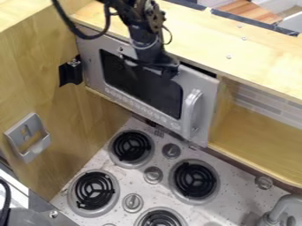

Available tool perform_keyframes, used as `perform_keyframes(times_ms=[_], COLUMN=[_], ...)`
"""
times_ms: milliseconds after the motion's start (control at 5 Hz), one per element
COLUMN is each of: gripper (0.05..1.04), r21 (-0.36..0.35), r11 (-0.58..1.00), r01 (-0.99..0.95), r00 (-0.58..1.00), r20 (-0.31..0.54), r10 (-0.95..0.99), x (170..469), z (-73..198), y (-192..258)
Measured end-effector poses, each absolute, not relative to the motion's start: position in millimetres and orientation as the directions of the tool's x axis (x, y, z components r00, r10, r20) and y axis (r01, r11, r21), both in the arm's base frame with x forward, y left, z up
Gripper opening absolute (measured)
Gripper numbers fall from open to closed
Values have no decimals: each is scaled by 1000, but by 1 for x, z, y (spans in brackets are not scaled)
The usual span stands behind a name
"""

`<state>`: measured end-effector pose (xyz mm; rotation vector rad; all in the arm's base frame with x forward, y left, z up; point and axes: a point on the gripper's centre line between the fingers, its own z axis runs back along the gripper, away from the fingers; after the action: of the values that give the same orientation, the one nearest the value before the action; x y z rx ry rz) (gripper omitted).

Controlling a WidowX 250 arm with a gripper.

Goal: Close microwave

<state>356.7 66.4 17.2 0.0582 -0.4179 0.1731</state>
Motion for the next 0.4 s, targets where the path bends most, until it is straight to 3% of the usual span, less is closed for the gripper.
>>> perform_keyframes(times_ms=[400], gripper=[999], r21=[-34], r11=[974], r01=[-223], r00=[908], r20=[357], r10=[221], x=[370], z=[13], y=[64])
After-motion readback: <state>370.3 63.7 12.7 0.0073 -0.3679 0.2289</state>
